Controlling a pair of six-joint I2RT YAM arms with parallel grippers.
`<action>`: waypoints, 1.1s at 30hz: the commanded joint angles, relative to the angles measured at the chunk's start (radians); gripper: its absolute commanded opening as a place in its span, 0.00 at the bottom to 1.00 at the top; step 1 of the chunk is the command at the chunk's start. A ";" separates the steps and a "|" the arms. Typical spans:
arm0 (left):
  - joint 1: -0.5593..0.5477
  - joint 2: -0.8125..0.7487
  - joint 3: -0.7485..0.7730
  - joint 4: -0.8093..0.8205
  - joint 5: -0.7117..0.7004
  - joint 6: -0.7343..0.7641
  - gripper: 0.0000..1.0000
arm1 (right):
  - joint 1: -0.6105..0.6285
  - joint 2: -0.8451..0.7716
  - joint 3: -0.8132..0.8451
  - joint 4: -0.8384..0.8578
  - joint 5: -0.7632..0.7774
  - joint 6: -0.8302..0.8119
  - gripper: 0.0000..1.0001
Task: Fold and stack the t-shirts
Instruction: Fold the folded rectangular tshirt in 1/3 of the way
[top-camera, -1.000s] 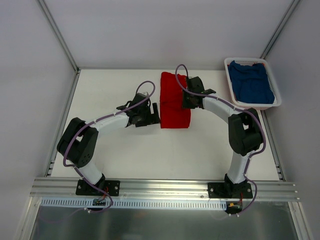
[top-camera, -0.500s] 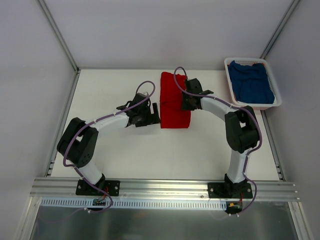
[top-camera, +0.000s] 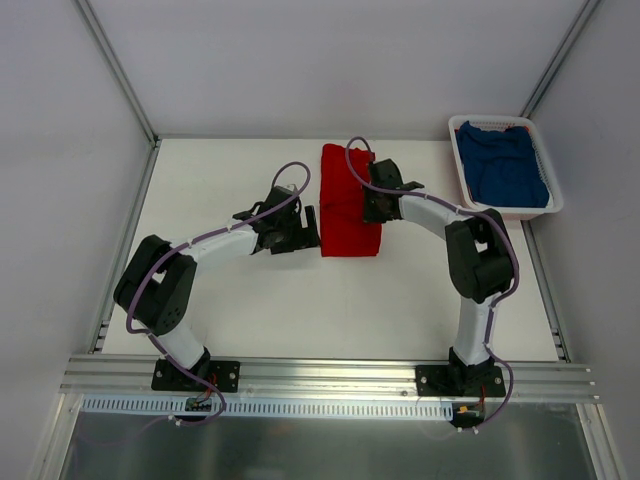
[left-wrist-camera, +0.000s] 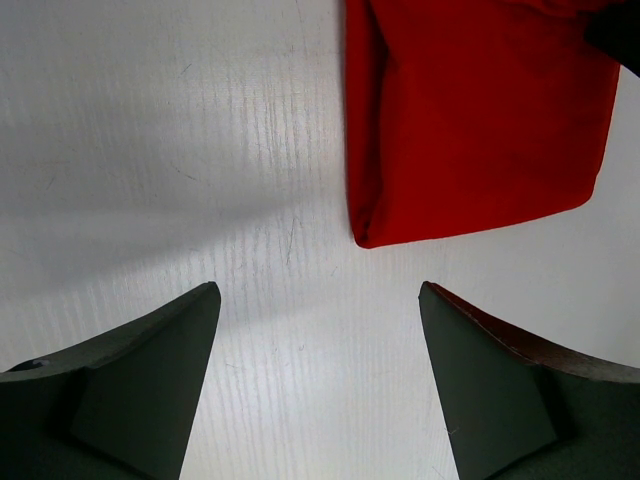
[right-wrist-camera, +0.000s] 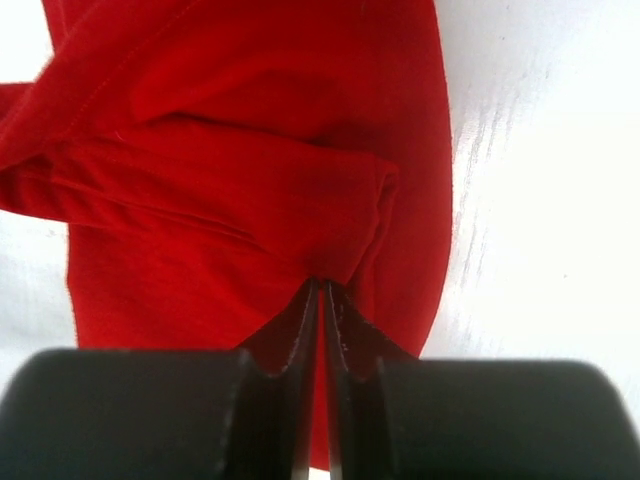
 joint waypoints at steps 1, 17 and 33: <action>-0.012 -0.038 -0.010 0.015 -0.015 -0.002 0.82 | 0.006 0.012 0.043 0.031 0.007 0.000 0.04; -0.012 -0.043 -0.019 0.015 -0.013 -0.005 0.82 | -0.008 -0.034 0.142 -0.009 0.041 -0.036 0.00; -0.013 -0.067 -0.050 0.014 -0.007 -0.004 0.82 | -0.108 0.221 0.378 -0.030 0.046 0.012 0.01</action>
